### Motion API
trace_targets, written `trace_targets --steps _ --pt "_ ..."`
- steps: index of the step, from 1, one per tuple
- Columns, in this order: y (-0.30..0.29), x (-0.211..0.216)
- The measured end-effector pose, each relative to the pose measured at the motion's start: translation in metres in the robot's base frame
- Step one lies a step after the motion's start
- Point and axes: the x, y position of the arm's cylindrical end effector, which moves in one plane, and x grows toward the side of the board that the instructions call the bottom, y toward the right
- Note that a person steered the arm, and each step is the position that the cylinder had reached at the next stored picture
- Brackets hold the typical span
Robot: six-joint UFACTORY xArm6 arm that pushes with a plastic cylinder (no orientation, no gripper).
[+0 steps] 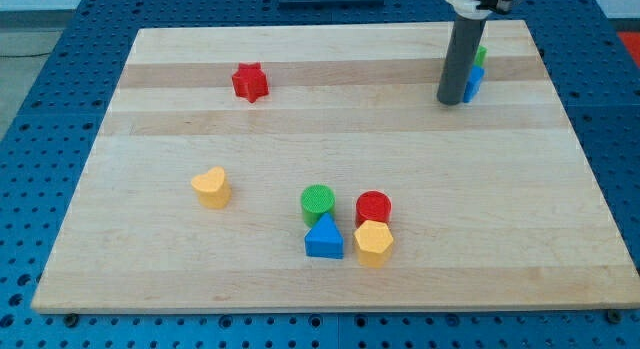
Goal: Move the green circle and blue triangle to the center of the board
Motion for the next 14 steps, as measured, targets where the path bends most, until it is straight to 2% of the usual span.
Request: trace_targets --steps 2,3,5,9,10,14 --pt "0.0 -0.015" --pt "-0.008 0.002" --pt "-0.079 0.095" --pt "-0.265 0.101" --pt "-0.286 0.133" --pt "-0.257 0.239"
